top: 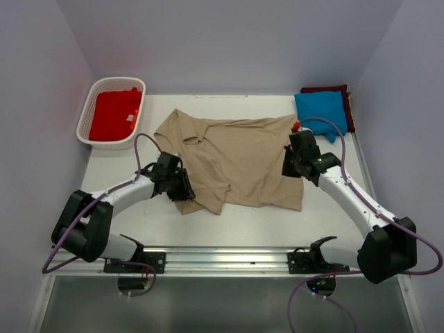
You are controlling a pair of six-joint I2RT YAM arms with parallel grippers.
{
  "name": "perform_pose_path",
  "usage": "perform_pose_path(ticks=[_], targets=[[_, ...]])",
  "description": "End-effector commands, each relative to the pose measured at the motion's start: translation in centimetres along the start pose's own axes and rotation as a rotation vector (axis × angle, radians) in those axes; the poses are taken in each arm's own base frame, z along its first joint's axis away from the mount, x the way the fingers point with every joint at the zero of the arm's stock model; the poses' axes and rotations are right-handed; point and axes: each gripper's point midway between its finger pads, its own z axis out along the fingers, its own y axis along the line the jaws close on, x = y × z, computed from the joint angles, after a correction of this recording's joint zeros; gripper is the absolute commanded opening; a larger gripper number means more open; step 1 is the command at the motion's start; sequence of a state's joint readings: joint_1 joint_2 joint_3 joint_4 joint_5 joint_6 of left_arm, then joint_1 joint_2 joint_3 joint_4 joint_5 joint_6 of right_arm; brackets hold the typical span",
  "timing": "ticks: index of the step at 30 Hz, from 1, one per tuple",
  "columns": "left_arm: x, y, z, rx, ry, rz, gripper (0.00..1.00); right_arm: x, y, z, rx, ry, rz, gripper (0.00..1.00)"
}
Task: Fold and stack the t-shirts
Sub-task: Flatten out the tshirt
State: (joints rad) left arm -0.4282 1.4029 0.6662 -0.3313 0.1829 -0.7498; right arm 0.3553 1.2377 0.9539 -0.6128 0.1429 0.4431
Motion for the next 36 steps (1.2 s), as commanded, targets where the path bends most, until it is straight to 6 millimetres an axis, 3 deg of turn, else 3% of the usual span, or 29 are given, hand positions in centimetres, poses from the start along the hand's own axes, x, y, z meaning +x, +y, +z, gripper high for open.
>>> perform_pose_path(ticks=[1, 4, 10, 14, 18, 30, 36], targets=[[-1.6, -1.0, -0.6, 0.001, -0.055, 0.019, 0.37, -0.1, 0.1, 0.2, 0.001, -0.011, -0.001, 0.00], [-1.9, -0.9, -0.9, -0.024, -0.072, 0.032, 0.34, 0.0, 0.2, 0.3, -0.006, -0.010, 0.000, 0.00], [-2.1, -0.9, -1.6, -0.042, -0.075, 0.048, 0.36, 0.3, 0.3, 0.5, -0.011, -0.002, 0.000, 0.00], [-3.0, -1.4, -2.6, -0.061, -0.110, 0.057, 0.57, 0.4, 0.2, 0.6, -0.008, -0.003, 0.002, 0.00], [-3.2, -1.4, -2.6, -0.065, -0.118, 0.060, 0.66, 0.6, 0.3, 0.8, -0.013, 0.004, 0.000, 0.00], [-2.5, -1.4, -0.2, -0.058, -0.060, 0.054, 0.55, 0.7, 0.0, 1.1, 0.000, 0.007, -0.008, 0.00], [-2.2, -1.1, 0.4, -0.066, -0.045, 0.055, 0.37, 0.8, 0.0, 1.3, 0.002, 0.011, -0.014, 0.00]])
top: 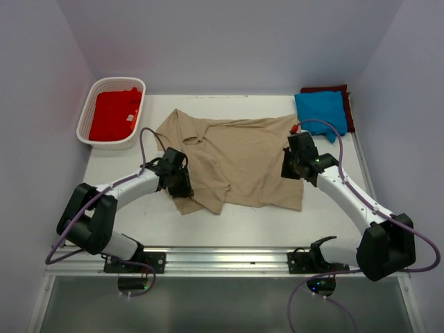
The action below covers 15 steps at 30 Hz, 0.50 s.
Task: Fold and stack the t-shirts
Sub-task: Flatten out the tshirt
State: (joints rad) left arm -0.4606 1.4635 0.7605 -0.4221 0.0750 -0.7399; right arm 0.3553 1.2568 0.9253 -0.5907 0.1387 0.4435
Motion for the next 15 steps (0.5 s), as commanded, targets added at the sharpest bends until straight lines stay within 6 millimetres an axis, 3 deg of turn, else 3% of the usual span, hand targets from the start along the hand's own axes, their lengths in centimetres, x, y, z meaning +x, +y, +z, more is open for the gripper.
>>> perform_pose_path(ticks=[1, 10, 15], targets=[[-1.1, -1.3, 0.2, 0.041, -0.032, 0.022, 0.32, -0.2, 0.2, 0.3, -0.003, -0.015, -0.011, 0.00], [-1.3, -1.8, -0.4, 0.037, -0.038, 0.041, 0.00, -0.3, 0.2, 0.2, -0.007, -0.016, -0.013, 0.00], [-0.8, -2.0, -1.7, 0.028, -0.038, 0.061, 0.00, 0.0, 0.1, 0.1, -0.006, -0.012, -0.017, 0.00]])
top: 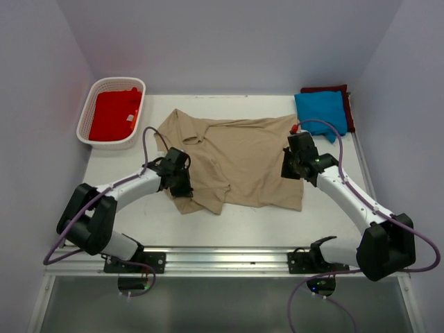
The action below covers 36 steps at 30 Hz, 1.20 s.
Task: Fold and stack the t-shirts
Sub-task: Flatten out the tshirt
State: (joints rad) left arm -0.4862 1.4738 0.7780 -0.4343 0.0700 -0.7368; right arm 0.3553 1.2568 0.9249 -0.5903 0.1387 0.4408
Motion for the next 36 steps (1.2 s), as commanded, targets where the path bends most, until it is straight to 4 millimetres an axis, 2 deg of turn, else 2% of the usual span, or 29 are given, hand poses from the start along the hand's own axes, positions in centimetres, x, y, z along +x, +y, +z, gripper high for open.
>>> perform_pose_path(ticks=[1, 4, 12, 22, 24, 25, 26, 27, 28, 30, 31, 33, 35, 36], targets=[[-1.0, -1.7, -2.3, 0.035, -0.056, 0.038, 0.00, -0.1, 0.1, 0.1, -0.007, -0.016, -0.013, 0.00], [0.6, -1.9, -3.7, 0.040, -0.031, 0.059, 0.00, 0.0, 0.0, 0.0, -0.004, -0.014, -0.015, 0.00], [7.8, -1.9, -6.1, 0.064, 0.103, 0.089, 0.00, 0.3, -0.2, -0.3, 0.002, -0.002, -0.018, 0.00], [16.5, -2.5, -9.3, 0.079, 0.268, 0.064, 0.00, 0.7, -2.6, -1.9, 0.128, 0.016, -0.009, 0.00], [18.2, -2.0, -9.7, 0.059, 0.293, 0.101, 0.06, 1.0, -3.0, -2.0, 0.147, 0.018, -0.010, 0.00], [18.5, -1.8, -9.8, 0.047, 0.293, 0.099, 0.29, 1.0, -3.2, -2.1, 0.151, 0.018, -0.011, 0.00], [18.7, -1.5, -9.8, 0.030, 0.284, 0.121, 0.43, 1.1, -3.2, -2.2, 0.154, 0.016, -0.009, 0.09], [18.6, -0.8, -10.0, -0.004, 0.279, 0.126, 0.55, 1.1, -3.4, -2.1, 0.160, 0.015, -0.004, 0.23], [18.1, -1.0, -10.2, -0.012, 0.253, 0.126, 0.78, 1.2, -3.4, -2.2, 0.162, 0.018, -0.006, 0.31], [16.0, -0.4, -10.4, -0.064, 0.152, 0.140, 0.95, 1.5, -3.6, -2.2, 0.168, 0.027, -0.009, 0.39], [14.9, -1.2, -10.8, -0.060, 0.105, 0.141, 1.00, 1.5, -3.7, -2.2, 0.173, 0.026, -0.008, 0.41], [12.5, -1.4, -10.9, -0.089, -0.012, 0.150, 1.00, 1.6, -3.8, -2.0, 0.181, 0.029, -0.005, 0.41], [10.6, -1.7, -10.7, -0.109, -0.105, 0.160, 1.00, 1.8, -3.8, -1.8, 0.185, 0.036, -0.004, 0.34], [9.4, -2.8, -10.0, -0.085, -0.155, 0.175, 0.91, 2.0, -3.8, -1.6, 0.189, 0.047, -0.003, 0.19]])
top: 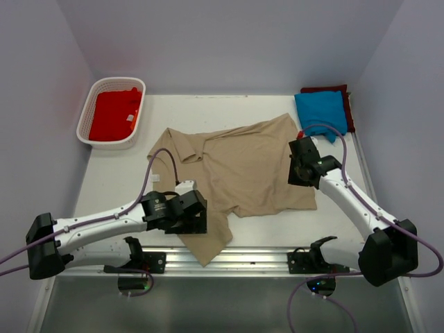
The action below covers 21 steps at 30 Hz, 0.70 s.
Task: Fold and stack the t-shirts
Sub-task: Flatten out the tshirt
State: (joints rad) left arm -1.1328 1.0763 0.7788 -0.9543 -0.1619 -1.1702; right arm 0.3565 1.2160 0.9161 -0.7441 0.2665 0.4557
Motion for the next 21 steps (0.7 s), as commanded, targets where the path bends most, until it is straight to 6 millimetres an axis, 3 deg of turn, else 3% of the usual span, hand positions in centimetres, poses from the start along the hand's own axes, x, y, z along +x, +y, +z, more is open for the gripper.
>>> perform_pose_path(ticks=[1, 2, 3, 4, 6, 7, 8, 13, 18, 21], targets=[[-4.7, -0.2, 0.2, -0.058, -0.211, 0.018, 0.84, -0.1, -0.3, 0.0, 0.028, 0.001, 0.008, 0.19], [-5.8, -0.8, 0.7, -0.039, -0.242, 0.006, 0.72, 0.0, -0.3, 0.1, 0.034, 0.002, 0.011, 0.00], [-6.3, -0.7, 1.2, -0.042, -0.252, 0.011, 0.43, 0.2, -0.6, 0.4, 0.047, 0.005, 0.012, 0.00], [-6.8, 0.3, 2.3, -0.083, -0.253, 0.023, 0.30, 0.1, -0.8, 0.6, 0.064, -0.002, 0.012, 0.00], [-7.6, 0.4, 3.5, -0.080, -0.264, 0.016, 0.10, 0.2, -1.3, 1.0, 0.092, -0.008, 0.028, 0.00], [-7.6, 1.8, 4.8, -0.112, -0.232, 0.019, 0.00, 0.4, -1.4, 1.4, 0.105, -0.003, 0.027, 0.00], [-8.1, 1.7, 5.4, -0.101, -0.240, 0.012, 0.00, 0.3, -1.8, 1.6, 0.129, -0.010, 0.041, 0.00], [-6.5, 4.2, 8.5, -0.202, -0.139, 0.055, 0.00, 1.1, -3.1, 3.3, 0.224, 0.031, 0.068, 0.00], [-4.9, 6.8, 9.6, -0.298, -0.056, 0.061, 0.00, 1.5, -3.3, 4.5, 0.266, 0.065, 0.080, 0.00], [-5.1, 7.6, 9.6, -0.296, -0.062, 0.037, 0.00, 1.8, -3.6, 5.0, 0.286, 0.078, 0.083, 0.00]])
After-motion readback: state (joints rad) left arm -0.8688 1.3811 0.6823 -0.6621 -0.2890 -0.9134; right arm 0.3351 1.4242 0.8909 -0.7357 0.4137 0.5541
